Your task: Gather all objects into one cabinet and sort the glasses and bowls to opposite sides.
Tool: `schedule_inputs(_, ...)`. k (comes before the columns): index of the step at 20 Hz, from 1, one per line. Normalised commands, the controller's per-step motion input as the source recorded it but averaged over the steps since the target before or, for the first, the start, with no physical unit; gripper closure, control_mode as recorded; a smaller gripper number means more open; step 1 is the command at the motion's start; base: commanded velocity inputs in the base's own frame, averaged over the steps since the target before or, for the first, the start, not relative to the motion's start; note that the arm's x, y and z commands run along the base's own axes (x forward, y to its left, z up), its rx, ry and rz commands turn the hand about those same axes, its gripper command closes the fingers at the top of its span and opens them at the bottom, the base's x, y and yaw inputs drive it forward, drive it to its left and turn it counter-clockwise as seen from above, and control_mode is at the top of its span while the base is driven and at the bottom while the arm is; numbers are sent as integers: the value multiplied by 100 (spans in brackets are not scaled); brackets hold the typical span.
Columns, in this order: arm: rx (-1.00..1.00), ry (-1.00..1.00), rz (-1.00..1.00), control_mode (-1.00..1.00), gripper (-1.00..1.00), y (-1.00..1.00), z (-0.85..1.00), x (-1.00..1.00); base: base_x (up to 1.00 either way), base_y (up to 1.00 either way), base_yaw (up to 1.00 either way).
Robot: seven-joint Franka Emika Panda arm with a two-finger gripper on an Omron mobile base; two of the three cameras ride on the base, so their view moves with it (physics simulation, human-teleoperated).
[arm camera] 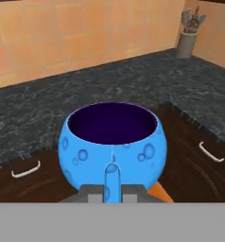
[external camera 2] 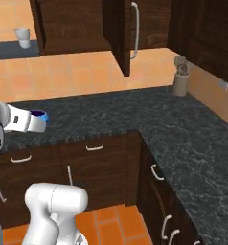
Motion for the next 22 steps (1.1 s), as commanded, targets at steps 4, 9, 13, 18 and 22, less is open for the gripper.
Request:
schedule_inputs(4,0,0,0,100,100,0,0,0,-55,36,-81)
schedule_inputs(9,0,0,0,100,100,0,0,0,-42,15,-81)
schedule_inputs(13,0,0,0,100,100,0,0,0,-21,-17,-74)
schedule_inputs(18,0,0,0,100,100,0,0,0,-2,-49,-72)
schedule_inputs(22,0,0,0,100,100,0,0,0,0,-67,-71)
